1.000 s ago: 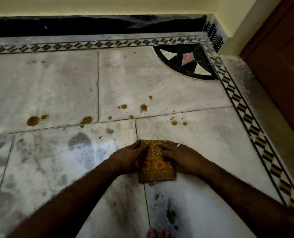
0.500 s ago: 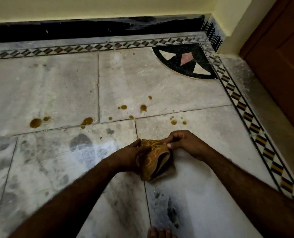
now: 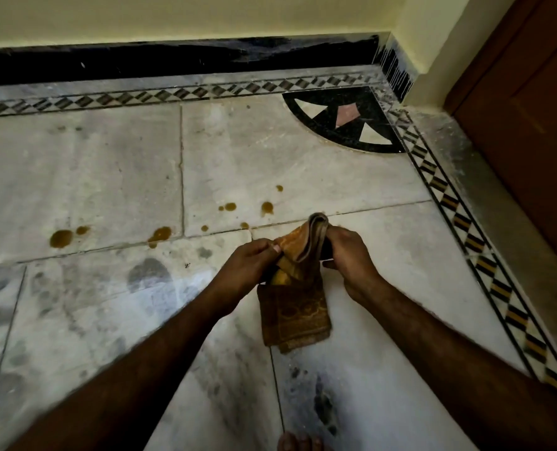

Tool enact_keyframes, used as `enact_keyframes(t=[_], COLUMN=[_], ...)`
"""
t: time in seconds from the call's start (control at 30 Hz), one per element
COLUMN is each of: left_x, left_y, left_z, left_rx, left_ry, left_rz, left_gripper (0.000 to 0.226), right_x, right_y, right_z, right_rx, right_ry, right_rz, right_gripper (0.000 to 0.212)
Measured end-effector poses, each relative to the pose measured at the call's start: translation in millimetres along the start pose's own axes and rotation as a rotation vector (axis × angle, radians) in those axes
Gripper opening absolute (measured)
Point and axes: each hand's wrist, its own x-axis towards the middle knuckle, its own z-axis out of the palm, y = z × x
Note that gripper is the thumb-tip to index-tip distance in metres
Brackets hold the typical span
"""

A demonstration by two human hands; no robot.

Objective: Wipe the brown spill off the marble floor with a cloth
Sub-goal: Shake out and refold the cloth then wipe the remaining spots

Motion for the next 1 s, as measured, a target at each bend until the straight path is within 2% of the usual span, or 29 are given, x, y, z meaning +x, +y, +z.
enact_keyframes(t=[0.1,0.17,0.23,0.37,0.53,0.7,0.87,0.97,1.0], left_x=[-3.6,-5.2,-7.9,-10.5,-12.8,-18.1,-31.3,-38.8,-39.8], left_y=[10.1,13.4,18.9,30.5,41.0,61.0,98.4,121.6,124.9], left_z=[8.1,8.2,8.6,6.1,-8.2,-27.7,-43.8,-54.2,-58.4], left_rx=[-0.155,-0.195,-0.191,-0.164,-0.119,-0.075,-0.016,-0.303,-0.417], left_ry=[0.042,0.042,0.026,0.049,0.188,0.247,0.149,-0.011,-0.078], left_rz=[-0.091,-0.101,-0.087,-0.065,-0.023,0.066,0.077,0.114,0.127], left_gripper=[0.026,0.027,0.03,0.034,0.04,0.034,0.03,0.038,0.047], right_x=[-20.1,-31.4,-34.7,-31.9,-26.0,-23.2,-37.0,-41.7,-41.1], right_y=[-8.7,-8.5,-4.2,-10.7,-28.4,-46.8,-74.9,-102.7,-107.4], right_z=[-1.7,0.3,4.4,-1.5,-25.4,-45.8,-67.5,-84.2,-87.6], right_rx=[0.315,0.357,0.317,0.353,0.42,0.373,0.195,0.43,0.557], right_ry=[-0.259,-0.389,-0.374,-0.256,-0.321,-0.368,-0.482,-0.525,-0.533], right_rz=[0.104,0.008,-0.08,-0.068,-0.088,-0.137,-0.132,-0.217,-0.221], right_gripper=[0.045,0.037,0.034,0.04,0.035,0.044,0.04,0.031,0.037])
